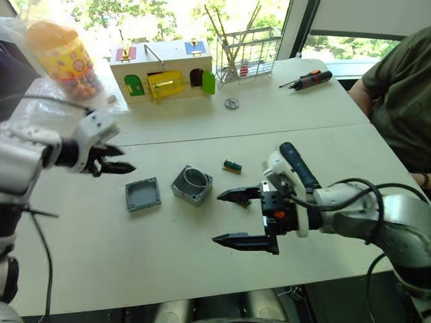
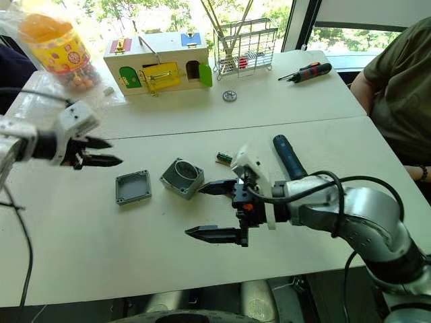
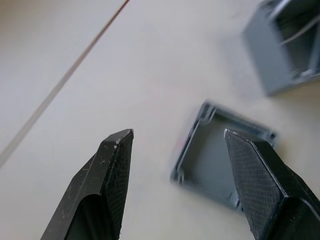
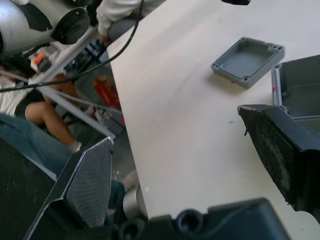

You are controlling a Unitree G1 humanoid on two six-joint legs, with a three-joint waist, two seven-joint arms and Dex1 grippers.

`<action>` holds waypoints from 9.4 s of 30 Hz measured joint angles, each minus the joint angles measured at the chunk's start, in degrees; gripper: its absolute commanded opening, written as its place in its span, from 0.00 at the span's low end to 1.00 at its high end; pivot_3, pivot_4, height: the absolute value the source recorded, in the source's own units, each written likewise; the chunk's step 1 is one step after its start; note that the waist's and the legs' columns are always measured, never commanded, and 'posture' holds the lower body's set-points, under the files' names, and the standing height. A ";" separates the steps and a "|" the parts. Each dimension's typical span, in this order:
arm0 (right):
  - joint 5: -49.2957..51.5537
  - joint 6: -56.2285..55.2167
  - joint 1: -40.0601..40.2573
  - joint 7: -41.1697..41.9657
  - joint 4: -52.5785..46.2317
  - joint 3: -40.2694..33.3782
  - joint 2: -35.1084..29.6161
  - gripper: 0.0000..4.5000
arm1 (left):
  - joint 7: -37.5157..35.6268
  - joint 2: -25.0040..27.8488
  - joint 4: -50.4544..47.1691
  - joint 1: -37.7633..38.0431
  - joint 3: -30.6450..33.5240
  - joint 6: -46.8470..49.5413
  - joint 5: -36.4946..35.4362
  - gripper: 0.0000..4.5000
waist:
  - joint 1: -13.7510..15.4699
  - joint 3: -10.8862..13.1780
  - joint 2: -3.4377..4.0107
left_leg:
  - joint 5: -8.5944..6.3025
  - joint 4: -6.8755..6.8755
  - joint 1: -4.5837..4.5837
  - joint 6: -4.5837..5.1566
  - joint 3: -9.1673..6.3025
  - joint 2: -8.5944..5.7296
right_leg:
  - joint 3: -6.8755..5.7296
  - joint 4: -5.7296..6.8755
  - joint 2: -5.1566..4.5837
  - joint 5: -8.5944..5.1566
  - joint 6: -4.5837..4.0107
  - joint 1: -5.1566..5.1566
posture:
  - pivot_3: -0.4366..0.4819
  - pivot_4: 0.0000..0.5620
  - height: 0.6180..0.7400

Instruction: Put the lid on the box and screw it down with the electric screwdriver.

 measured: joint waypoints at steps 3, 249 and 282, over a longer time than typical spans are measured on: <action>-3.14 -0.38 -0.22 2.31 0.85 2.49 1.09 1.00 | 5.41 -2.47 -7.65 4.31 4.23 12.19 -0.58 0.66 | 0.92 0.00 -0.05 | 0.02 0.11 -0.01 -0.06 0.04 -0.01 | 0.05 -0.02 -0.02 0.00 0.00 0.04 | 0.48 0.27 1.00; -129.34 -80.35 6.51 -44.52 43.20 23.36 18.81 0.03 | 8.62 -20.66 9.31 -5.76 1.06 -20.81 -23.68 0.01 | -0.30 -0.25 0.15 | 0.46 -0.40 0.09 -0.87 0.29 -0.13 | 0.34 0.85 -0.08 0.03 -0.10 -0.69 | 0.48 0.27 1.00; -127.45 -80.12 5.32 -42.51 44.33 24.26 19.31 0.03 | 6.73 -20.13 7.26 -2.78 -1.04 -23.09 -20.02 0.01 | -0.33 -0.34 0.12 | 0.46 -0.41 0.13 -0.87 0.29 -0.12 | 0.36 0.85 -0.06 0.03 -0.11 -0.65 | 0.48 0.27 1.00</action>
